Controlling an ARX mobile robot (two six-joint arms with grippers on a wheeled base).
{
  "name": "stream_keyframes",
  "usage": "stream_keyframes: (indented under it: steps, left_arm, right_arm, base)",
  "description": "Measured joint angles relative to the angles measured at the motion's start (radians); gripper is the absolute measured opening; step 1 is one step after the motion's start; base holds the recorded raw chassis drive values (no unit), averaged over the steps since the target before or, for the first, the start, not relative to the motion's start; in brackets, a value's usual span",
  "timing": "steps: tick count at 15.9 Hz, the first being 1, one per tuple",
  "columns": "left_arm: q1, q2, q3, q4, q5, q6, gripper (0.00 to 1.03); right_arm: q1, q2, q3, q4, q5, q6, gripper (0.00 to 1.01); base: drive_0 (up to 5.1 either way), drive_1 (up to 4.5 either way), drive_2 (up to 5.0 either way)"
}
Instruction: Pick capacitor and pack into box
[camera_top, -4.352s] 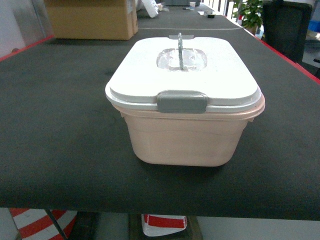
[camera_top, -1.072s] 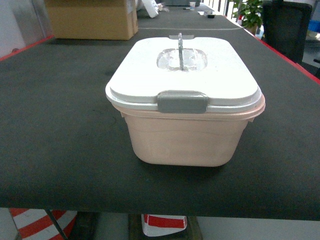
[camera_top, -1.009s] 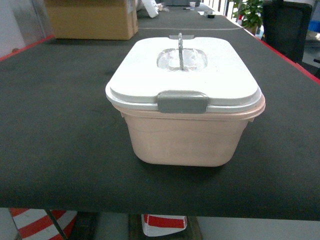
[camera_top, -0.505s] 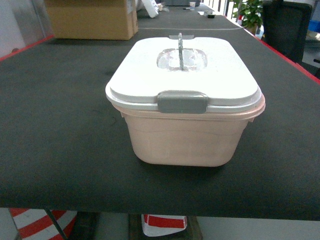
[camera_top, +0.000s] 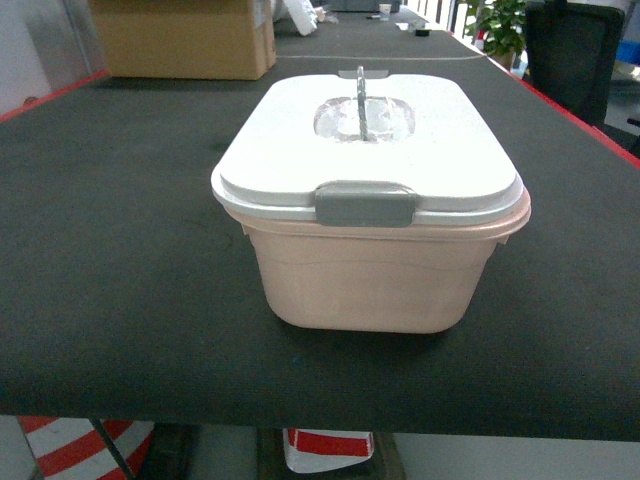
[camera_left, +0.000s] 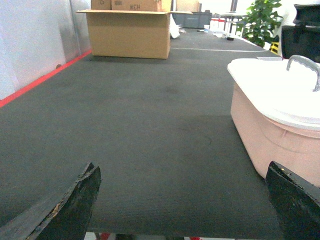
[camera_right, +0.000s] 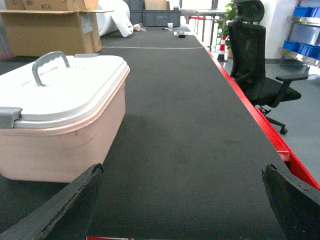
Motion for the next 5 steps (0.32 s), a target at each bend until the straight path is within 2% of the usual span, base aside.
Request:
stream_keyframes:
  steps: [5]
  left_arm:
    - [0.0,0.0,0.0,0.0,0.0,0.0,0.98]
  right_arm:
    - [0.0,0.0,0.0,0.0,0.0,0.0,0.98]
  base:
    - [0.0,0.0,0.0]
